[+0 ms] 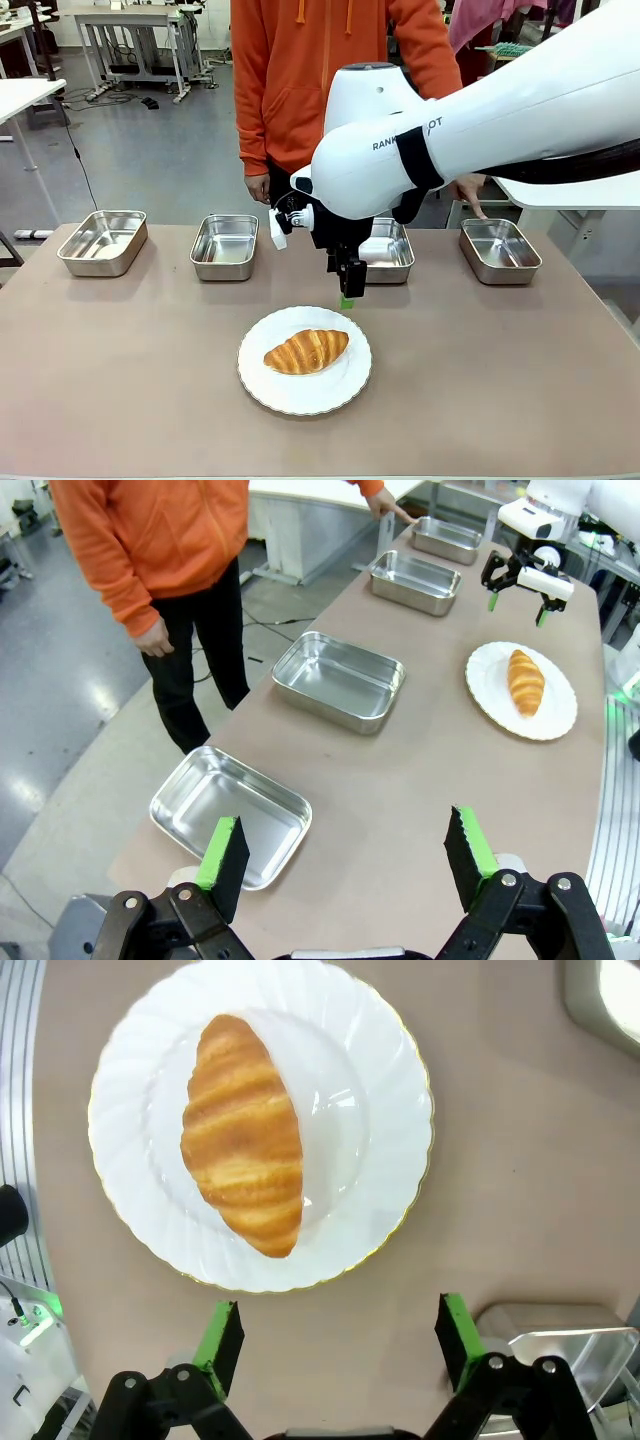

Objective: Place the bread in the container.
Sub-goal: Place the Butter Roll into the Airtight Container indicated by the human.

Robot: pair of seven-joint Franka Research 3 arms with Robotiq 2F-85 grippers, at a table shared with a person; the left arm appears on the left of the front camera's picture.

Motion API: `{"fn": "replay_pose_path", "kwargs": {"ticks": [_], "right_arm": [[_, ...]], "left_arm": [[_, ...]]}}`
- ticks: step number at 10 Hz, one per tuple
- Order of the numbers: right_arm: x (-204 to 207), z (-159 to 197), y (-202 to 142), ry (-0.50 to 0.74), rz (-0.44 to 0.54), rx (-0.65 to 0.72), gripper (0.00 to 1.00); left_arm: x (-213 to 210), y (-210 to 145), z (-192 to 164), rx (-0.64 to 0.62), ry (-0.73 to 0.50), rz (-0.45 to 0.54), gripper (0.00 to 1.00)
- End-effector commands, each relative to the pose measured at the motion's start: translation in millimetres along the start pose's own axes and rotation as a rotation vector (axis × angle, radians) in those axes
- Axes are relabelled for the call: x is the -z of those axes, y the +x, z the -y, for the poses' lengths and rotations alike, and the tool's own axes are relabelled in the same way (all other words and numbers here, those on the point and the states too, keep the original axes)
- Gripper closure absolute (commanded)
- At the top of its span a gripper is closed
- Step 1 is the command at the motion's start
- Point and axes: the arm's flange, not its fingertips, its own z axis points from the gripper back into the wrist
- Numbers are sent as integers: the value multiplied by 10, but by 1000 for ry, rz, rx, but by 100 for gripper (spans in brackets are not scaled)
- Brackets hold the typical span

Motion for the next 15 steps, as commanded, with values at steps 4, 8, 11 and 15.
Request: {"fn": "replay_pose_path", "kwargs": {"ticks": [4,8,11,15], "right_arm": [[254,-245,493,-86,-20,32,0],[463,-400,559,-32,26,-2,0],[652,-488,567,-9,41,-13,0],[771,-588,569,0,33,-6,0]], "left_arm": [[-20,5,9,14,-7,14,0],[-20,5,9,14,-7,14,0],[-20,5,9,14,-7,14,0],[-20,5,9,14,-7,14,0]]}}
